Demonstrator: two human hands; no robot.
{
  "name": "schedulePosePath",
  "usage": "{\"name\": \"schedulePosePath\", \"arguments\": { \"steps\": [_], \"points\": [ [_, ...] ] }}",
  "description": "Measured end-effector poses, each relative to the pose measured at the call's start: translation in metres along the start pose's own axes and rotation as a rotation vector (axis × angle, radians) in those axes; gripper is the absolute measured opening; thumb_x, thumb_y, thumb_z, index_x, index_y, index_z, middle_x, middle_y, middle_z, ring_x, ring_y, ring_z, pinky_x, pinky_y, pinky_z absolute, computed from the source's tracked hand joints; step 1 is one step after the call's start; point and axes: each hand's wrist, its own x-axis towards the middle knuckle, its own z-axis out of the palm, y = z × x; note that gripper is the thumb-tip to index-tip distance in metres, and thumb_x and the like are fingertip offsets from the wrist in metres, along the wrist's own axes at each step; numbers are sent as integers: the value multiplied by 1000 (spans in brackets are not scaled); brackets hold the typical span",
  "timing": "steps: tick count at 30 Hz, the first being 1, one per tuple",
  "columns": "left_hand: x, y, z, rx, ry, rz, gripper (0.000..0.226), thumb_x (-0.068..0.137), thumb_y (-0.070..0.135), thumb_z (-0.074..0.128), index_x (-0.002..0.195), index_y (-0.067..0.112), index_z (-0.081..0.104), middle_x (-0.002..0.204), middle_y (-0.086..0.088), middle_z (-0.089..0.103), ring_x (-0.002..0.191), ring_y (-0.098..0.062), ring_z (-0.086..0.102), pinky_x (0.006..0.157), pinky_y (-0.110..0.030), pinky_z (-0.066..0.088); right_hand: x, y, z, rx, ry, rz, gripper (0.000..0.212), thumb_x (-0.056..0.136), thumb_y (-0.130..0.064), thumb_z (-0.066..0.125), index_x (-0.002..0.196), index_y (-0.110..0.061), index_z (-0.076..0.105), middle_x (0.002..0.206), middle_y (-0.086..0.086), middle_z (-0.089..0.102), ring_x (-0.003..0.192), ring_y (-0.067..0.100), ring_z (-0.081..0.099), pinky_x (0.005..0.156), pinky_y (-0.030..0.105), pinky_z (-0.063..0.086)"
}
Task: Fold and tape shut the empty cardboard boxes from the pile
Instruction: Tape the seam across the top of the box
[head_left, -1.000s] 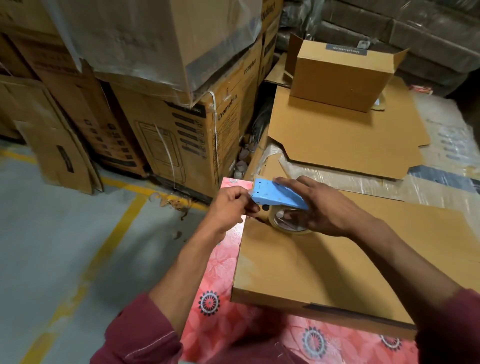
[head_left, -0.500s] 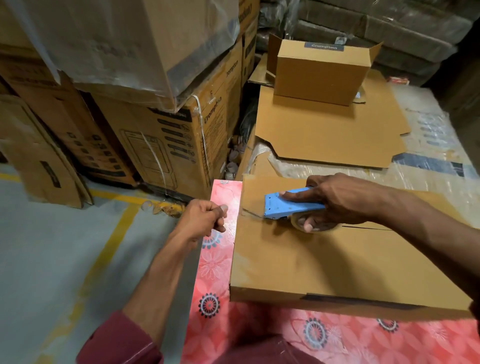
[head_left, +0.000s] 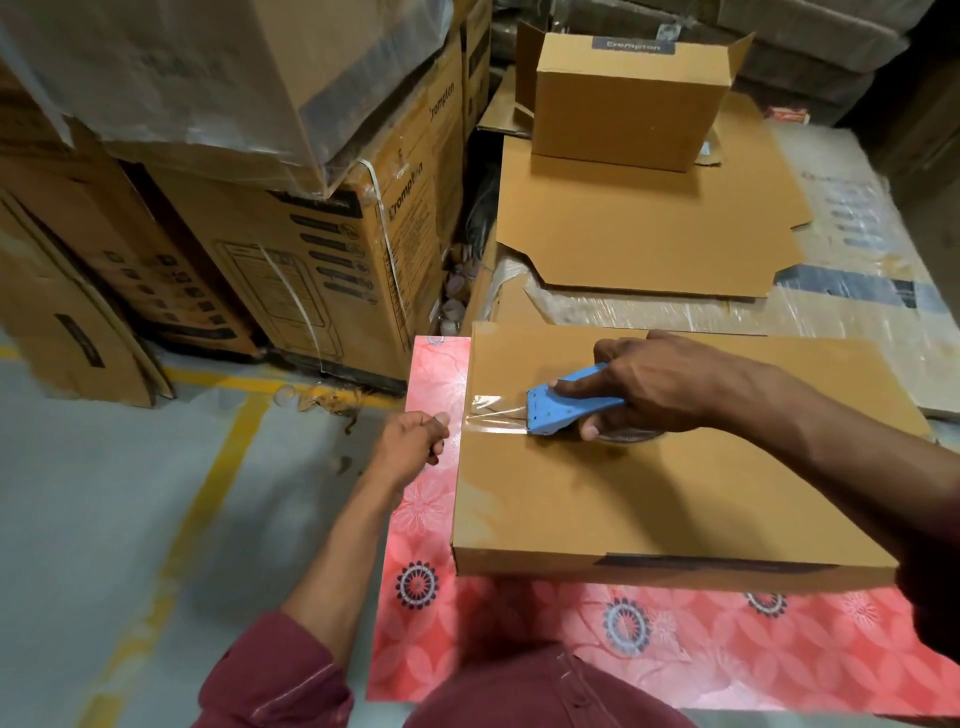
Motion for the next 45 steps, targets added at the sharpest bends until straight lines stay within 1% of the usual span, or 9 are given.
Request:
{"name": "schedulePosePath", "arguments": {
  "steps": [7,14,16,19,24,28,36,40,45],
  "points": [
    [-3,-23,32,-179,154,-129,53,95,30,71,44,26,57,63,-3,42,49,-15,29,47,-23,21,13,-14,-1,-59,-24,22,67,94,-79,32,156,-54,26,105,-6,37,110,19,57,85,38,36],
    [-12,-52,38,-107,184,-205,43,84,54,69,84,12,63,80,-1,72,68,-22,64,69,-37,51,14,-16,-5,-67,-25,22,64,96,-77,33,156,-53,27,107,-6,42,109,21,57,86,39,40],
    [-13,-59,38,-105,277,-101,8,91,36,70,93,29,72,101,-3,76,85,-21,71,86,-48,60,14,-17,-6,-65,-21,17,65,96,-76,35,156,-52,28,115,-3,47,112,22,54,90,41,44],
    [-25,-31,39,-244,364,237,25,97,46,61,119,38,69,128,3,71,118,-14,66,104,-41,54,13,-16,-5,-54,-10,9,68,94,-78,37,156,-50,29,139,1,44,124,23,47,98,45,45],
    [-40,21,45,606,48,801,81,97,63,50,163,22,30,170,8,21,159,-6,12,130,-33,12,3,-18,-5,-82,79,-48,75,90,-78,43,157,-54,21,170,1,12,140,27,37,99,44,42],
    [-31,23,49,1212,-127,696,114,87,91,27,167,14,3,175,-2,-8,159,-12,-16,129,-51,-8,-1,-22,-16,-129,104,-120,64,94,-68,43,155,-50,32,171,-6,20,143,24,38,99,43,44],
    [-29,22,49,1404,-193,650,135,71,106,12,165,12,-10,171,-4,-24,156,-15,-27,126,-58,-12,5,-28,-24,-65,-138,-5,46,86,-53,48,126,-35,61,130,-6,66,100,30,69,73,38,58],
    [-31,22,49,1411,-184,654,137,69,107,11,166,12,-9,171,-3,-23,156,-14,-26,126,-57,-13,2,-30,-29,-37,-190,73,36,94,-46,57,125,-29,59,96,-6,57,84,26,58,60,30,43],
    [-30,21,50,1410,-177,651,138,68,108,10,166,11,-6,172,-4,-22,157,-14,-26,126,-58,-9,-11,-21,-25,-34,-220,114,42,96,-46,56,135,-31,57,113,-3,66,94,26,64,66,32,46]
  ]
}}
